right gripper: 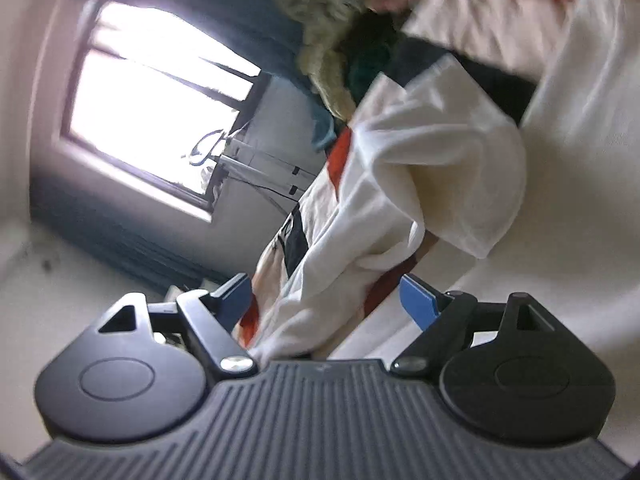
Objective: Fold clothes
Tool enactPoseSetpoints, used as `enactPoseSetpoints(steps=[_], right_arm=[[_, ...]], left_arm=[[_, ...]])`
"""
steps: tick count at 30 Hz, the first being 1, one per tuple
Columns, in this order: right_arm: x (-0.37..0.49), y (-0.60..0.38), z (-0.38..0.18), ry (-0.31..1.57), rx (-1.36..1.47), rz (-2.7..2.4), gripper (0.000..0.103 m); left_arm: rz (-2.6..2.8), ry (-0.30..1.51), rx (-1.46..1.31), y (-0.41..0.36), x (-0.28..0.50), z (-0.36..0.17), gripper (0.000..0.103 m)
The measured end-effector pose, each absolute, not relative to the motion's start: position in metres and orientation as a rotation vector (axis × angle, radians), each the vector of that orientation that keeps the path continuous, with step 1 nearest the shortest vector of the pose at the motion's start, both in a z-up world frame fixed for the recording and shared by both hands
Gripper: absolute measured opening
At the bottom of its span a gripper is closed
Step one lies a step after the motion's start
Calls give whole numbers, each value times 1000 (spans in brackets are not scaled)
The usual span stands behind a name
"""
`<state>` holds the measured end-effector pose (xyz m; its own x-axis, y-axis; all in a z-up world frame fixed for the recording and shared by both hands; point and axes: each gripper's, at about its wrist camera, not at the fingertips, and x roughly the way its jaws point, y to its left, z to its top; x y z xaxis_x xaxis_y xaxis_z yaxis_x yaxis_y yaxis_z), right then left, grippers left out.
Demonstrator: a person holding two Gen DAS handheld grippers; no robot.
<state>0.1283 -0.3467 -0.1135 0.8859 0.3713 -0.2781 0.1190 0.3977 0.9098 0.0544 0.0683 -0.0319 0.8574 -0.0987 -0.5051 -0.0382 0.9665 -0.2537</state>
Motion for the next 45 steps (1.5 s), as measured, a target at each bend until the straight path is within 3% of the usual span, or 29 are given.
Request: enactPoseSetpoints(steps=[4,12,14,16,17,19,21,24,27,31,36,39,43,45], right_arm=[[159,-360,-129,419,1285,62,84],[215,-382,-141,491,1293,-248,83],[231,-384,-124,496,1169,-317,64],[250,-385,-105,522,1028,-384,19],[262,-386,-96,552,964,-412,12],[287,-387,-74,605,838,-428,7],[306,-384,-40,575,733,-389,7],[312,-375,16,350,593,-258,6],[304,-375,38,220,477,-233,6],[285,-412,-12,315,550,-336,7],[245,-460,-120,521,772,-486,12],[224,-467,-149,517,856,-460,15],[213,-466,-150,491,884,-444,16],[206,-462,-136,451,826,-427,8]], left_arm=[[-34,581,-311,71,70,-46,98],[-30,647,-396,71,106,-78,98],[-39,656,-405,70,113,-84,98],[-50,662,-416,70,120,-88,98],[-57,661,-422,70,123,-89,98],[-73,649,-434,71,128,-90,98],[-76,638,-441,73,131,-90,98],[-77,624,-453,76,134,-90,98],[-74,613,-461,77,136,-89,98],[-82,617,-465,77,137,-90,98],[-88,621,-453,75,139,-91,98],[-78,619,-433,71,142,-91,98],[-71,615,-397,67,142,-89,98],[-67,607,-367,65,141,-88,98]])
